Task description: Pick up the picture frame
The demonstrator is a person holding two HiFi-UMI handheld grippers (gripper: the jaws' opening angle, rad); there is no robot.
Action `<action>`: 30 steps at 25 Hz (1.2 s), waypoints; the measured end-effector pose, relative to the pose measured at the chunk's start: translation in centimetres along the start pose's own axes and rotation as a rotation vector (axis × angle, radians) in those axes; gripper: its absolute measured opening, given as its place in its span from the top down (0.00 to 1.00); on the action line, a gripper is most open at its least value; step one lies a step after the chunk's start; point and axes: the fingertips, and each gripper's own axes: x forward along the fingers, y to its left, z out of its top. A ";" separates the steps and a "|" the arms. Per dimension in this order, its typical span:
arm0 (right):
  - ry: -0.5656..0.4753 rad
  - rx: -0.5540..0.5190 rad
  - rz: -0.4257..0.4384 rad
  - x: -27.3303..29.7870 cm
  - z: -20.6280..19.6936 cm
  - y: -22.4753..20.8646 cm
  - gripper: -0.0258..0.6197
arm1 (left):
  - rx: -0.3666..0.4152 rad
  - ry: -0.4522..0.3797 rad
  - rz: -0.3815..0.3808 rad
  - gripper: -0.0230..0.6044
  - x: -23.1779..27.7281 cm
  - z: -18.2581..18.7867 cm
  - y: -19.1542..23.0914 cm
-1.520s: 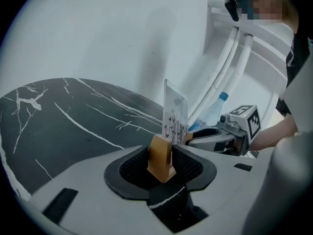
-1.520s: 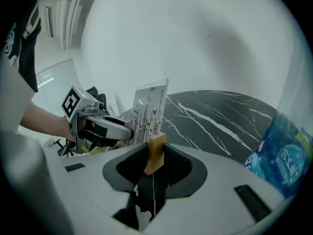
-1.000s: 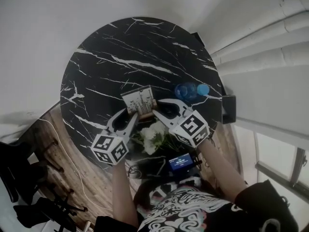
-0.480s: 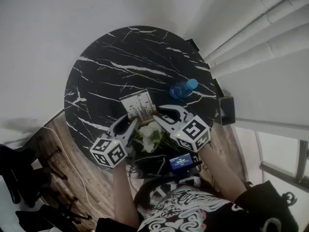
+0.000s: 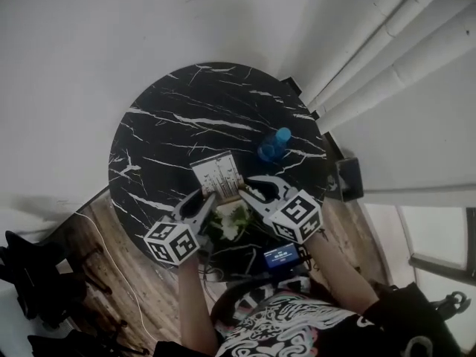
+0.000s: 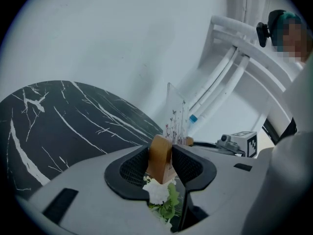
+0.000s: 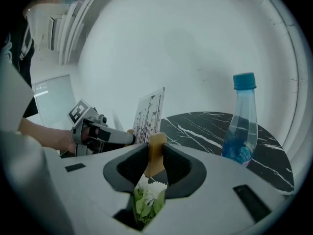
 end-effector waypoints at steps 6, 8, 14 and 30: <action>-0.030 0.006 -0.019 -1.0 1.1 0.5 0.81 | 0.015 -0.007 -0.002 0.70 -0.5 0.7 -1.3; -0.032 0.012 -0.022 -1.8 1.2 1.0 0.81 | 0.012 -0.001 -0.002 0.70 -1.1 0.6 -2.0; -0.060 0.007 -0.040 -3.1 2.5 1.9 0.82 | 0.021 0.000 -0.020 0.70 -1.9 1.5 -3.5; -0.030 0.153 -0.036 -7.1 1.2 4.2 0.82 | -0.206 0.189 -0.104 0.71 -3.4 -2.1 -6.7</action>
